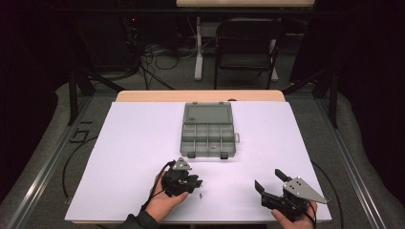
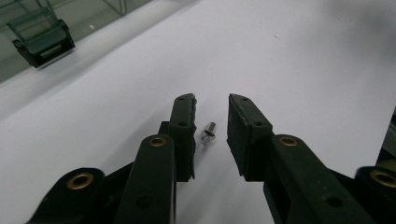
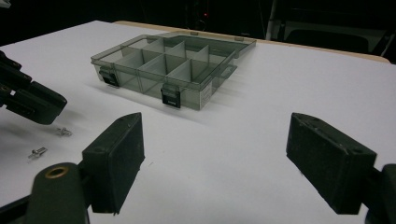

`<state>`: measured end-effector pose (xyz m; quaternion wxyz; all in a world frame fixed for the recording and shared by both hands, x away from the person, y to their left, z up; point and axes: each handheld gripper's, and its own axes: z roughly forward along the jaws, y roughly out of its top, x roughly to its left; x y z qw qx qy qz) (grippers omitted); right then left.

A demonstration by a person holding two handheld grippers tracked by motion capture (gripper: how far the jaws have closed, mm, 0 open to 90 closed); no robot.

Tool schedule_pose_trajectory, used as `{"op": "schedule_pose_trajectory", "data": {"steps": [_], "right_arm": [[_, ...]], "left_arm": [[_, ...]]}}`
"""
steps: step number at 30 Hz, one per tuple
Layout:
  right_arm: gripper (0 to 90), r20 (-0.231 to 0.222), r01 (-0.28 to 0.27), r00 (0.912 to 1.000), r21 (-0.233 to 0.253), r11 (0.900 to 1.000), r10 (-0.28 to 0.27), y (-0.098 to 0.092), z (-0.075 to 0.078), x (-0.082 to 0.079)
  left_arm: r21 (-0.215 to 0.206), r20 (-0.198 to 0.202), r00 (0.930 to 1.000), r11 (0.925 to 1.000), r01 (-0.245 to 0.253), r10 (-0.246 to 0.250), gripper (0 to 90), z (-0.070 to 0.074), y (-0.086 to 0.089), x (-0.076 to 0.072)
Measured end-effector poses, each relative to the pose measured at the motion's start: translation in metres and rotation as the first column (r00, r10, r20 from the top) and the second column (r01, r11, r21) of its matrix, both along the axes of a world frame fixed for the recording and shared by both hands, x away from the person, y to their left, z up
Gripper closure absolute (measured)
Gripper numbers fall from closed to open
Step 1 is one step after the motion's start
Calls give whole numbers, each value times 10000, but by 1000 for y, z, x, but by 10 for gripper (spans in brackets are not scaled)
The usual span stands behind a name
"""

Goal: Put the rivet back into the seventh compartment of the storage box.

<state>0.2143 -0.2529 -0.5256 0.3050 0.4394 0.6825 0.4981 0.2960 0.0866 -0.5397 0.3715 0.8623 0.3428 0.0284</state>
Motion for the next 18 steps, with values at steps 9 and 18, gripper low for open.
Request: {"op": "schedule_pose_trajectory", "data": {"steps": [9,18], "right_arm": [[190,-23,-14,10000,-44,10000,14,0,0,0],[190,-26,-13,10000,-20,10000,13,-1,0,0]], "left_arm": [[219,-138,9998,9997,125,-122,730,-9,-5,0],[417,-192,9997,9990,188,-180,736,-13,-11,2]]}}
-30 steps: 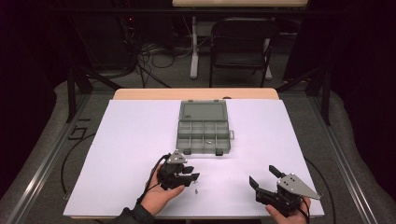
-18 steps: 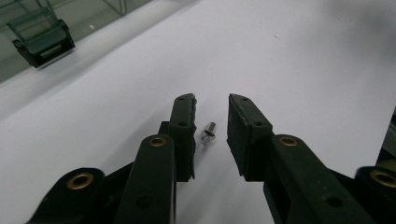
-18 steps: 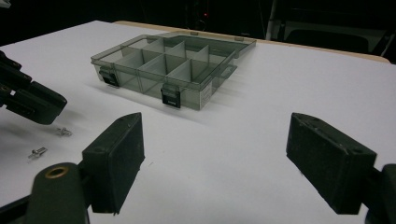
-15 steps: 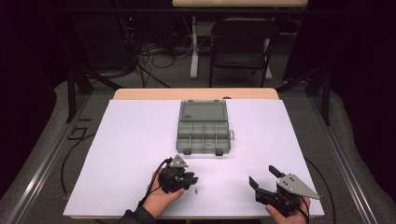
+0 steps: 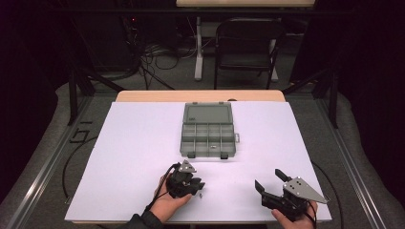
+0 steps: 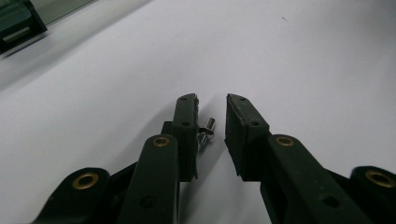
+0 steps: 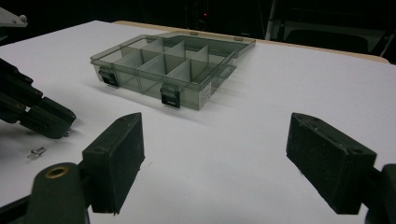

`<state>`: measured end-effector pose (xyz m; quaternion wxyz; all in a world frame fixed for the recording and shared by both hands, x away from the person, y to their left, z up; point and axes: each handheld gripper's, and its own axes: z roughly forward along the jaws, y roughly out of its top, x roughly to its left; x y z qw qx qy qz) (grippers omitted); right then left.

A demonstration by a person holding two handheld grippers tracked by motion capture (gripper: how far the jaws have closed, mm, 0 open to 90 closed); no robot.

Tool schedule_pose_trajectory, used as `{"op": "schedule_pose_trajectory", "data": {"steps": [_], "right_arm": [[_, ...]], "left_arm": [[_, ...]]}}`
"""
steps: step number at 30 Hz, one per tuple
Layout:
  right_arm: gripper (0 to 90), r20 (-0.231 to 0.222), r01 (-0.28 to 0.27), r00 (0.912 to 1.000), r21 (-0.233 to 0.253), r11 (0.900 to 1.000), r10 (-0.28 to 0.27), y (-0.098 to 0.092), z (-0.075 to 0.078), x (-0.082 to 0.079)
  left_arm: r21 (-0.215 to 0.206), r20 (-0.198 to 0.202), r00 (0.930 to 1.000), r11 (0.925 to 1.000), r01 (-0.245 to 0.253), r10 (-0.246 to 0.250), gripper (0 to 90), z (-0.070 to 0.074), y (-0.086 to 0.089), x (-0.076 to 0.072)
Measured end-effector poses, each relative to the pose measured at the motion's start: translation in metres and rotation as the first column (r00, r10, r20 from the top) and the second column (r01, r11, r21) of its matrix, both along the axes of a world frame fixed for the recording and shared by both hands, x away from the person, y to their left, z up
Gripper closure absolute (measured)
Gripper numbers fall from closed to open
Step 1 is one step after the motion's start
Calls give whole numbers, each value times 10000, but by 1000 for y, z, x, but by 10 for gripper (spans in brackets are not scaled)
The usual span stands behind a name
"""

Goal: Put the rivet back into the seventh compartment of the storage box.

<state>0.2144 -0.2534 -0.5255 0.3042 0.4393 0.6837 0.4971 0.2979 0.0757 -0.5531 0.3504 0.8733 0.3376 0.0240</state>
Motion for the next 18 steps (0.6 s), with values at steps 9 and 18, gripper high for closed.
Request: {"op": "schedule_pose_trajectory", "data": {"steps": [9,18], "right_arm": [[190,-1,5,10000,2,10000,-5,0,0,0],[190,-19,20,10000,3,10000,-20,0,0,0]], "left_arm": [[81,210,9998,9999,-70,68,795,-1,0,-1],[6,347,9992,9998,-206,206,823,-3,0,-4]]}}
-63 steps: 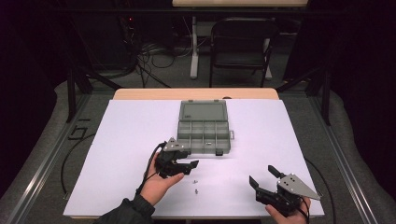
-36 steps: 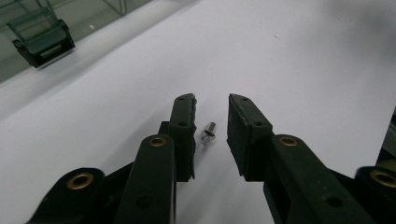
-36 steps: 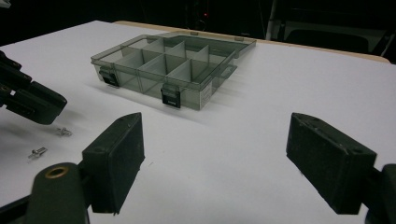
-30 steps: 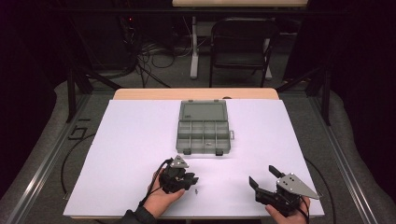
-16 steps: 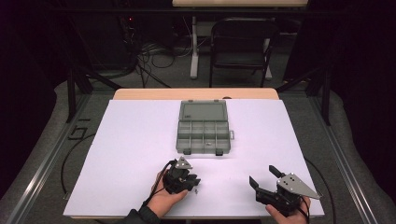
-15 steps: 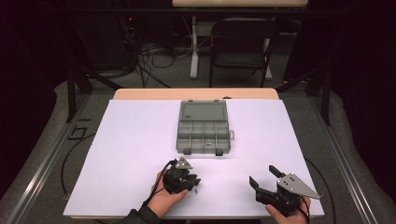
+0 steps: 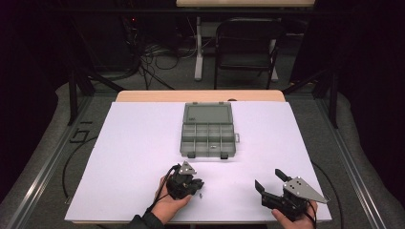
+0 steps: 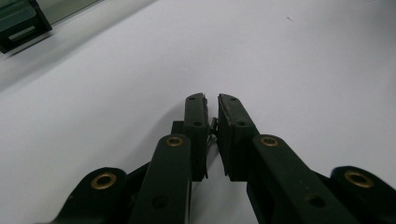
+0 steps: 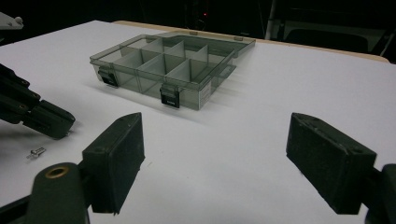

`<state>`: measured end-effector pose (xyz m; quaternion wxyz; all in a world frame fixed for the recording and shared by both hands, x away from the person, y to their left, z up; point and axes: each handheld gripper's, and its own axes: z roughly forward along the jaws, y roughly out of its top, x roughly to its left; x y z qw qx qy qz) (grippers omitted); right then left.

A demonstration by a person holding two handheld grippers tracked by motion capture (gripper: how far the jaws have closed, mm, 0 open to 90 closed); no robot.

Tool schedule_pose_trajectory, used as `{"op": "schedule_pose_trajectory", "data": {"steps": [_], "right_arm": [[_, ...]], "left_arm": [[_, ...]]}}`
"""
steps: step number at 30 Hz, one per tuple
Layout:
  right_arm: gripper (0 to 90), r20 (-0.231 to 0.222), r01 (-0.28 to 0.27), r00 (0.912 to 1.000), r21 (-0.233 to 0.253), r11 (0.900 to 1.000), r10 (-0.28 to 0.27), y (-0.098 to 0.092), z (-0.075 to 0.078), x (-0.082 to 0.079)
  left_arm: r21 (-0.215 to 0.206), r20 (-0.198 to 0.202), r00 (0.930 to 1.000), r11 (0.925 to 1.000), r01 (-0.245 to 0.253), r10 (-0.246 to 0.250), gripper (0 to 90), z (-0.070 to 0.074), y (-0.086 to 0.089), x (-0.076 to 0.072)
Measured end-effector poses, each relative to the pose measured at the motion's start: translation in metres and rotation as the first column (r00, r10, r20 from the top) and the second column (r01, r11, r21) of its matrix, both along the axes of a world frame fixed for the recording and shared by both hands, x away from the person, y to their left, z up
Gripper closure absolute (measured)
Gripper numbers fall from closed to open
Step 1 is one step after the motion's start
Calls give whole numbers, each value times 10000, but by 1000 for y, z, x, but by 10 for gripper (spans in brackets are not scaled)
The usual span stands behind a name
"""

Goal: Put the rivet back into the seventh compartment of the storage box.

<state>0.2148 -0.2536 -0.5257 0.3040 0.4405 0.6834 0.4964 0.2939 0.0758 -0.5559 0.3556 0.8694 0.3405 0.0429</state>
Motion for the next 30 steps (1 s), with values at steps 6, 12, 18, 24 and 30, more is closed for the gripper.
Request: {"op": "schedule_pose_trajectory", "data": {"steps": [6,12,18,24,30], "right_arm": [[190,17,13,10000,11,10000,-13,0,0,0],[190,11,2,10000,23,10000,-2,0,0,0],[190,-4,15,10000,-1,10000,-15,0,0,0],[190,14,14,10000,-6,10000,-14,0,0,0],[190,22,2,10000,5,10000,-2,0,0,0]], "left_arm": [[-3,-119,9999,10000,-48,48,830,1,0,1],[-165,-80,9999,9998,-83,81,831,11,0,3],[-454,213,9996,9988,-156,165,831,29,0,6],[-648,482,9984,9976,-254,286,831,44,-1,9],[-814,642,9974,9963,-267,320,830,55,-6,15]]}}
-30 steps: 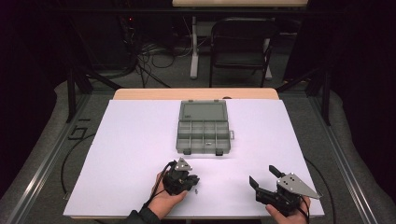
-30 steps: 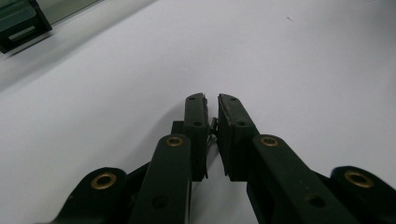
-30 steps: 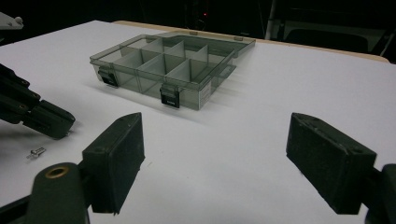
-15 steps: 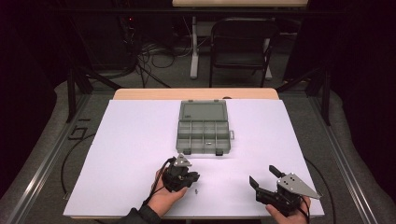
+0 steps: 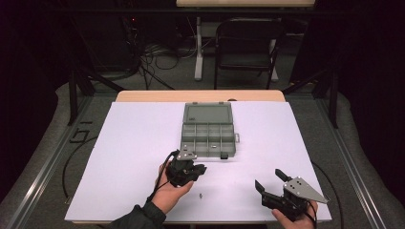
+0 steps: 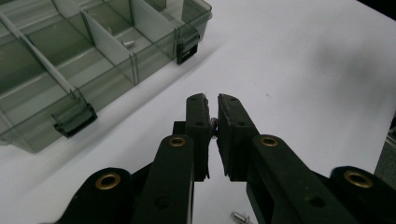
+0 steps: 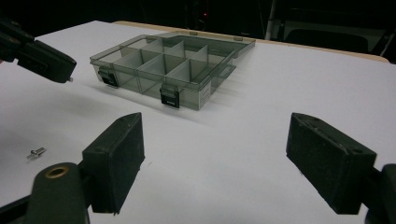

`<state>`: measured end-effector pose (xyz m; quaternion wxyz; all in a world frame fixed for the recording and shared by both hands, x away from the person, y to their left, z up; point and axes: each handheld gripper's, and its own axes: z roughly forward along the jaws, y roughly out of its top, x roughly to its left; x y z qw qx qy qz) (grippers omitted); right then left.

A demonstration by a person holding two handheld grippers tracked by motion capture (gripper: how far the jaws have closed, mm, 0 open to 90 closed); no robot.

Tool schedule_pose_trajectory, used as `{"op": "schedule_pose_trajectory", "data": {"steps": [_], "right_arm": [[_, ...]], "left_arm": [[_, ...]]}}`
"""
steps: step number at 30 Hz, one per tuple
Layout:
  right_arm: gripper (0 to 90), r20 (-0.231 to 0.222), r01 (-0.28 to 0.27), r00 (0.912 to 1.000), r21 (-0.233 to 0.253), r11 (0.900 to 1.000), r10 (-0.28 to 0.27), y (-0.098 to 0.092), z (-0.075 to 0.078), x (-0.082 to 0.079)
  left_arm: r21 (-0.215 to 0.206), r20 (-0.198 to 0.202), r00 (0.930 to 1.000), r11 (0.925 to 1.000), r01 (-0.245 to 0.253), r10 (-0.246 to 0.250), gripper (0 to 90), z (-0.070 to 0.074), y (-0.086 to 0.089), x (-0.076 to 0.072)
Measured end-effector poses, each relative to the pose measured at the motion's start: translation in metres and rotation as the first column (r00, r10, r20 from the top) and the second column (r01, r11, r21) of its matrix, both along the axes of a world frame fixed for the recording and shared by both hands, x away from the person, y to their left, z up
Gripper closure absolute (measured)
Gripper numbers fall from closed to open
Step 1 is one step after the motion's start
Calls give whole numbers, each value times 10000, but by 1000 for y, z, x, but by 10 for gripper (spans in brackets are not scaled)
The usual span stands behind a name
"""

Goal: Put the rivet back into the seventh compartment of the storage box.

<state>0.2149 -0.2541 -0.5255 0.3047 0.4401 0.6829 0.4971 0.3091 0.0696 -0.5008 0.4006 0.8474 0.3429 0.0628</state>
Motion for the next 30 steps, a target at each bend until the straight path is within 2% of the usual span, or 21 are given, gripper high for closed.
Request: {"op": "schedule_pose_trajectory", "data": {"steps": [6,11,17,30], "right_arm": [[190,18,-23,10000,3,10000,23,0,0,0],[190,22,-47,10000,-1,10000,47,-1,0,0],[190,29,-37,10000,-7,10000,37,0,0,0],[190,31,-16,10000,26,10000,16,-1,0,0]], "left_arm": [[-271,71,10000,9996,-16,18,830,12,-5,9],[-208,89,10000,9998,-23,25,831,18,-7,16],[-370,-159,9996,9991,-229,223,830,19,-8,25],[-327,-249,9990,9988,-378,370,830,21,-21,43]]}}
